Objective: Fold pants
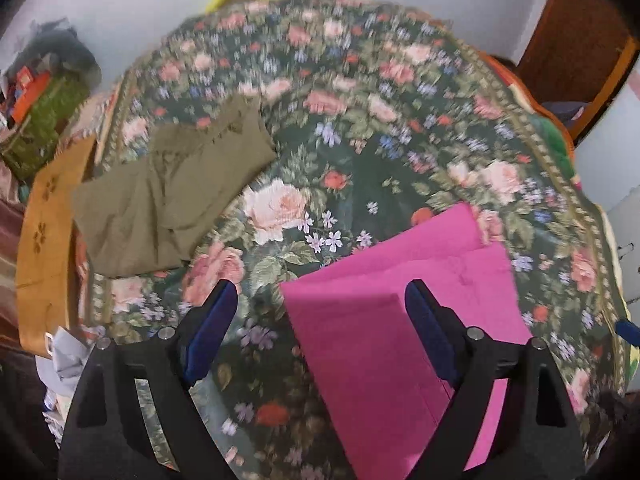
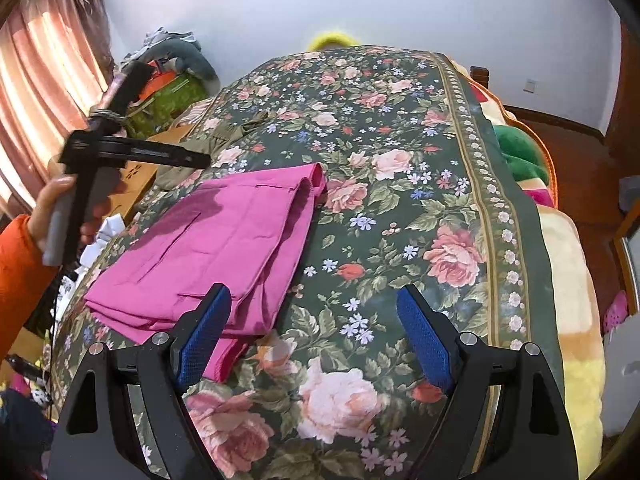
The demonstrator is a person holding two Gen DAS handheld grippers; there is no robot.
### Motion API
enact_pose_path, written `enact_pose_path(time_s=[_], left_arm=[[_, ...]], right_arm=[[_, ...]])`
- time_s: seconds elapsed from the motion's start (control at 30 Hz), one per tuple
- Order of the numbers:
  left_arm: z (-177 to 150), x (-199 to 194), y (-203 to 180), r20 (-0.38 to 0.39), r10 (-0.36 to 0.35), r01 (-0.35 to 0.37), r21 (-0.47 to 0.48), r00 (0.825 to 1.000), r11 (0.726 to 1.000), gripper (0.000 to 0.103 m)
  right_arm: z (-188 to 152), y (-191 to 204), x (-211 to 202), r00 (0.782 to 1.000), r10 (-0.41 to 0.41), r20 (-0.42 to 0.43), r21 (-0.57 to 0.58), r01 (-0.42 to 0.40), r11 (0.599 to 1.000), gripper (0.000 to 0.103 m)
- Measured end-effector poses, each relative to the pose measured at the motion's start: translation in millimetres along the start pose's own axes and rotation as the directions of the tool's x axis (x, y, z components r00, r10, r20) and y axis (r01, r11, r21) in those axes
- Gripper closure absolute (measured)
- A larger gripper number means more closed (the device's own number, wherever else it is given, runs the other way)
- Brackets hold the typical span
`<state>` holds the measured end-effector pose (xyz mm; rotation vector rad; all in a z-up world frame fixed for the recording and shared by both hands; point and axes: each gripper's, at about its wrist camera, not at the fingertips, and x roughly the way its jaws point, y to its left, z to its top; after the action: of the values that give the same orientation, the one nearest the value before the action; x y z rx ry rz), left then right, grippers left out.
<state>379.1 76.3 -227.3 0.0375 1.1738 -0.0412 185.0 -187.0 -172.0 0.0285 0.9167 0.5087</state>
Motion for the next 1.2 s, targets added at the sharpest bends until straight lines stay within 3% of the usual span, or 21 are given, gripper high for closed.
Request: enact_pose_path(time_s=[0.17, 0.23, 0.37, 0.63, 1.07, 1.2], left_arm=[[0.7, 46.6, -4.6, -0.089, 0.031, -0.029, 0.017, 0.996, 0.999, 0.016], [-3.6, 57.9, -6.1, -0.096, 0.07, -0.065, 0.056, 0.993, 0.996, 0.006], [-16.2, 55.4, -6.7, -0.062, 0.133, -0.121, 0.17, 0.989, 0.978, 0.005], [-62.7, 21.0, 11.1, -0.043, 0.192, -0.182, 0.167, 0.981, 0.969, 0.005], [-141.0, -42.1, 37.9, -0.027, 0.105, -0.105, -0.007, 0.994, 0.994, 0.005], [-157.1, -54.4, 31.1, -0.005, 0.08, -0.08, -0.01, 0.997, 0.997, 0.006]], right_arm=[[1.3, -1.0, 5.8, 1.0, -0.006, -0.009, -0.005, 0.006, 1.0, 0.02], [2.2, -1.9, 7.5, 1.0, -0.005, -0.013, -0.001, 0.005, 1.0, 0.021], [3.8, -3.2, 8.8, 1.0, -0.006, -0.016, 0.002, 0.006, 1.0, 0.02], [3.4, -3.8, 4.9, 1.0, 0.01, -0.007, 0.018, -0.01, 1.0, 0.02], [-3.5, 22.5, 6.3, 0.997, 0.071, -0.034, -0.01, -0.071, 0.997, 0.021], [-5.1, 28.2, 9.8, 0.994, 0.096, -0.042, 0.007, -0.096, 0.995, 0.021]])
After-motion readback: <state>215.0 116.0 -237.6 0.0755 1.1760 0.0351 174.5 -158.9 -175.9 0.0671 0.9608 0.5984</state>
